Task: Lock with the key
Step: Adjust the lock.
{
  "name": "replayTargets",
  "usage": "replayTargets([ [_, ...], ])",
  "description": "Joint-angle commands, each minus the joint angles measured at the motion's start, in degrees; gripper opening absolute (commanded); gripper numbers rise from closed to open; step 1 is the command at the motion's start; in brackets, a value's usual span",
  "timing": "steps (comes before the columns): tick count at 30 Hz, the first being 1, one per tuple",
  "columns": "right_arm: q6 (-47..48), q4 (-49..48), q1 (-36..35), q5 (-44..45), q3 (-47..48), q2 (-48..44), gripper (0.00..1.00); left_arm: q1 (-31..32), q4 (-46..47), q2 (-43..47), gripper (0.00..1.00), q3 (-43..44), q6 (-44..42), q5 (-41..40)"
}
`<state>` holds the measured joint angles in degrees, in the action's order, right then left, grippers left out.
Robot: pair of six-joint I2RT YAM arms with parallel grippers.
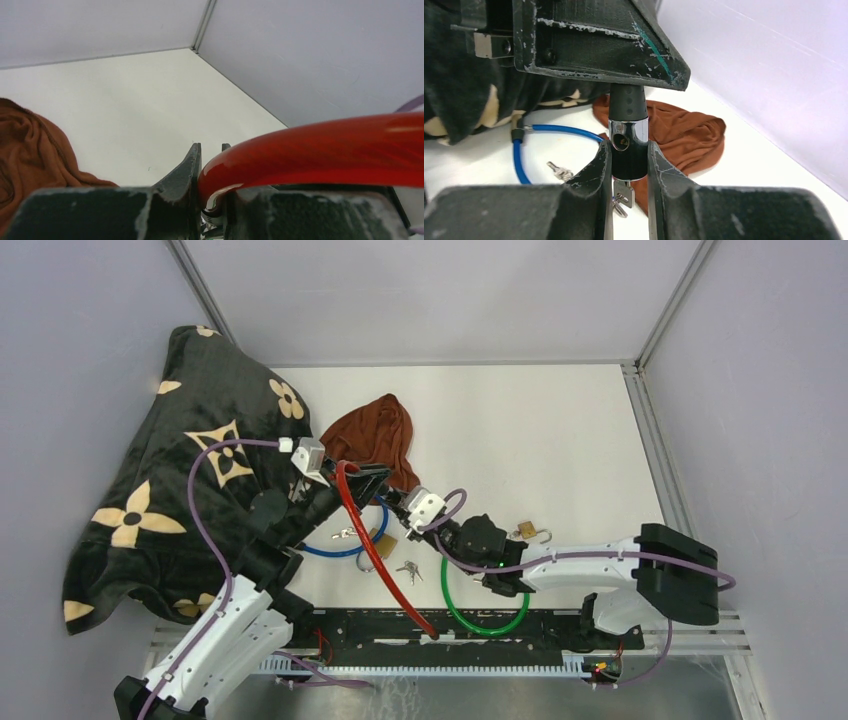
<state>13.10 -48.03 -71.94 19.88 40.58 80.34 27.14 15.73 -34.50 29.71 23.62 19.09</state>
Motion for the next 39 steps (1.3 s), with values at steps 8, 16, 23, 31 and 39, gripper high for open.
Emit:
replayTargets([
  [8,10.49,-6.76,-2.35,10.97,0.16,0.44,0.41,-0.94,-1.37,0.60,0.02,0.42,-0.04,-14.55],
  [16,12.16,6.88,-0.71,8.35,-8.18,-11.37,0.78,-0.90,-1.82,1.37,0.02,-0.23,-3.79,-17.92],
  [23,5.29,31.15,7.94,19.21,-7.93,-18.19,0.95,-0.85,-3.21,2.06,0.02,-0.80,-8.45,-23.17],
  [31,4.24,53.03,14.51,9.00,-2.76,-32.16,0.98,-0.94,-6.85,1.90,0.02,-0.67,-12.52,-32.63],
  [39,7.55,60.63,14.48,-40.41,3.85,-38.63,0.98,-0.94,-8.32,1.98,0.02,-0.80,-13.85,-35.78],
])
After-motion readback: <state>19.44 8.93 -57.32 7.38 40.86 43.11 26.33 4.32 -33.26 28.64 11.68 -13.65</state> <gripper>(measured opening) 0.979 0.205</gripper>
